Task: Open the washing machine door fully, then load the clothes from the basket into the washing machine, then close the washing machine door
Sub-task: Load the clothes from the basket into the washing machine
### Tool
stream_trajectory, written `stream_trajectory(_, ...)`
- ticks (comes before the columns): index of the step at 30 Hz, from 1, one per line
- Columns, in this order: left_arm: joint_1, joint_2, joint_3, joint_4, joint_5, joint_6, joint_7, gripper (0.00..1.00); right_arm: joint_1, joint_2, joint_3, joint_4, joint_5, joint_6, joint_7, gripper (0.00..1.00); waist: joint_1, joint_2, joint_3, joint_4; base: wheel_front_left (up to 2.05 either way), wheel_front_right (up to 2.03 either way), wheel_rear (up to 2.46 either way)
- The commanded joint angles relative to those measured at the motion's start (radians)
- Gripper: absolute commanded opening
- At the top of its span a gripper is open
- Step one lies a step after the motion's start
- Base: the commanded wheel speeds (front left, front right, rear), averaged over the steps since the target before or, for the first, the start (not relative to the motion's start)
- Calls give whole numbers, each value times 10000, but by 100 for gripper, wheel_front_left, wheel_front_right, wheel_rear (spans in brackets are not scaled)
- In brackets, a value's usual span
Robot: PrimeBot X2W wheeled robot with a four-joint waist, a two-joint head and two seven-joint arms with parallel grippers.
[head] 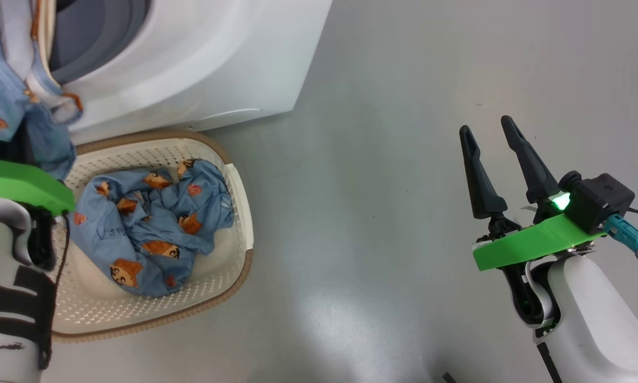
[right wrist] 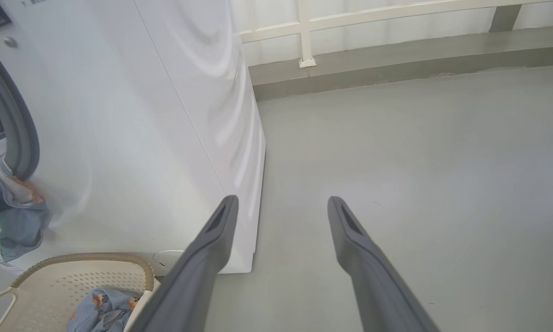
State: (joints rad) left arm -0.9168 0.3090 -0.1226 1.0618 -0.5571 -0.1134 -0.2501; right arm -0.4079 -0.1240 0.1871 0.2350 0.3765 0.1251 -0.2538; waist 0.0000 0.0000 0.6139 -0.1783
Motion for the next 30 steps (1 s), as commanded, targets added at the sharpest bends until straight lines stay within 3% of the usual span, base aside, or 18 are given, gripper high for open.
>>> stream_trajectory(1,169,371,278,-314,143,4,-115,0,-11,-39,167,-155,-53,56,-80,100,0,0,-101,69,0,0,0)
stream_trajectory(10,997,38,442,-668,281,-154,-116,0,63,-60,349,127,84,56,-80,100,0,0,-671,228,0,0,0)
stream_trajectory(20,1889,-93,543,-3304,510,-170,-116,0,163,-107,451,283,242,56,-80,100,0,0,-1116,468,0,0,0)
stream_trajectory(25,1462,58,430,-3756,553,-171,-116,0,158,-74,536,289,285,56,-80,100,0,0,-1066,470,0,0,0)
stream_trajectory(30,219,478,378,-3364,487,-171,-99,0,64,33,577,167,327,56,-80,100,0,0,-685,211,0,0,0)
